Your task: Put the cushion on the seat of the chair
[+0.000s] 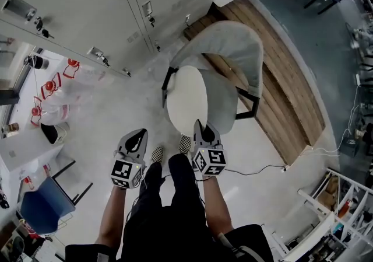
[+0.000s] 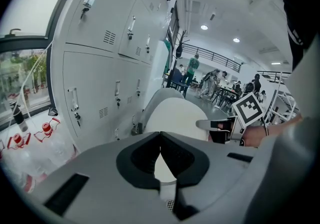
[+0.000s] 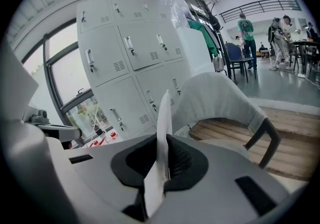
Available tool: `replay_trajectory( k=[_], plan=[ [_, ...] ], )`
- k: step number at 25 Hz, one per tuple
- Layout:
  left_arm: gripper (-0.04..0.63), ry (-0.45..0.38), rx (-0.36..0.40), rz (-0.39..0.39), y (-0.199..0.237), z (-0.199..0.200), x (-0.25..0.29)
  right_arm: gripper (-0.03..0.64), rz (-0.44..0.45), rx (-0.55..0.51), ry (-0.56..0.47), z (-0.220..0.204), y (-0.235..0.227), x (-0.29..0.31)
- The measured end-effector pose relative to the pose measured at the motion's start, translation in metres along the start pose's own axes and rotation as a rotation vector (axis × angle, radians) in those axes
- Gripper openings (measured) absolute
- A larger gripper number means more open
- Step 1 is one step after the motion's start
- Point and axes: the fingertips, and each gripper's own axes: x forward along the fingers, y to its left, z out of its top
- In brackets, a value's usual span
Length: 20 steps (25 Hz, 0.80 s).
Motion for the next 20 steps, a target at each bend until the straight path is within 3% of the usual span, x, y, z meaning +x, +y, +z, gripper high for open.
replay_trajectory(
  k=[10,14,20],
  plan=[
    [0.018,0.025,0.041,-0.063,-0.034,0.003,0.026,0.054,-0.096,0.008,-0.001,-0.018,-0.046,-0.019],
    [0.018,-0.006,0.037,-0.085,-0.049,0.004,0.041,0.054,-0.150,0.007,0.009,-0.030,-0.072,-0.024],
    [0.018,0.070,0.079,-0.141,-0.074,-0.006,0.060,0.054,-0.214,0.028,0.025,-0.050,-0.108,-0.034]
  ],
)
